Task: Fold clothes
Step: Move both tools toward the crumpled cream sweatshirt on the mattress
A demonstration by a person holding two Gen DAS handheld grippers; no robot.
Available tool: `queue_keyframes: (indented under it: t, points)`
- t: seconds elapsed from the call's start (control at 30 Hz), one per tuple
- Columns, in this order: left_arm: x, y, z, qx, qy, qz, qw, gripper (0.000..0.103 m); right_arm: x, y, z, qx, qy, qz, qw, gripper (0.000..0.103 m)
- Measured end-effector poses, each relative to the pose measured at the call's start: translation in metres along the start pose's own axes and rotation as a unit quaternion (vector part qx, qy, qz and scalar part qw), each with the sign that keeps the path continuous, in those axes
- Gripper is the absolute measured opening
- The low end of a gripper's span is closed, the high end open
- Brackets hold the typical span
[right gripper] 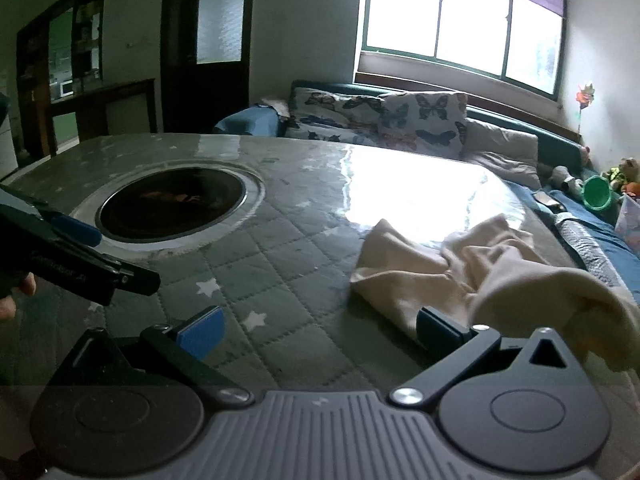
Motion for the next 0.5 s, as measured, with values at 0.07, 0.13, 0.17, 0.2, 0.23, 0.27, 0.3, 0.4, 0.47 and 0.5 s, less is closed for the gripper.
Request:
queue_keyframes:
  t: [0.07, 0.13, 0.17, 0.2, 0.23, 0.27, 0.3, 0.4, 0.47, 0.5]
  points:
    - [-0.005, 0.001, 0.002, 0.003, -0.002, 0.005, 1.0, 0.103, -0.003, -0.003, -0.005, -0.001, -0.003, 0.003, 1.0, 0.103]
    - [-0.01, 0.002, 0.002, 0.005, -0.006, 0.014, 0.9999, 0.103, -0.006, -0.006, -0.008, -0.003, -0.006, 0.005, 1.0, 0.103]
    - [-0.013, 0.003, 0.002, 0.005, -0.007, 0.019, 0.9998, 0.103, -0.007, -0.007, -0.01, -0.004, -0.008, 0.006, 1.0, 0.103]
    - [-0.015, 0.003, 0.001, 0.005, -0.008, 0.024, 0.9997, 0.103, -0.009, -0.008, -0.012, -0.005, -0.011, 0.007, 1.0, 0.103]
    - [-0.018, 0.005, 0.001, 0.005, -0.008, 0.028, 0.9996, 0.103, -0.011, -0.009, -0.014, -0.006, -0.013, 0.008, 1.0, 0.103]
    - [-0.021, 0.006, 0.0, 0.004, -0.009, 0.033, 0.9994, 0.103, -0.013, -0.01, -0.017, -0.008, -0.016, 0.01, 1.0, 0.103]
    - [-0.023, 0.008, 0.0, 0.004, -0.009, 0.037, 0.9992, 0.103, -0.016, -0.01, -0.021, -0.012, -0.02, 0.012, 1.0, 0.103]
    - [-0.032, 0.014, -0.002, 0.002, -0.011, 0.051, 0.9986, 0.103, -0.027, -0.01, -0.029, -0.02, -0.034, 0.02, 0.999, 0.103]
    - [-0.039, 0.018, -0.003, -0.002, -0.01, 0.063, 0.998, 0.103, -0.036, -0.008, -0.034, -0.025, -0.044, 0.026, 0.998, 0.102]
    - [-0.042, 0.019, -0.003, -0.003, -0.01, 0.069, 0.9976, 0.103, -0.041, -0.007, -0.036, -0.028, -0.049, 0.03, 0.998, 0.102]
Point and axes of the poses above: each gripper's, at about its wrist camera, not at the fingertips, and z roughly the way its jaws point, x to its left, y to its top, the point moved 2 cm from there along z, roughly the way its jaws point, and after that the axes turned 15 degrees about x, right-handed, at the moved point
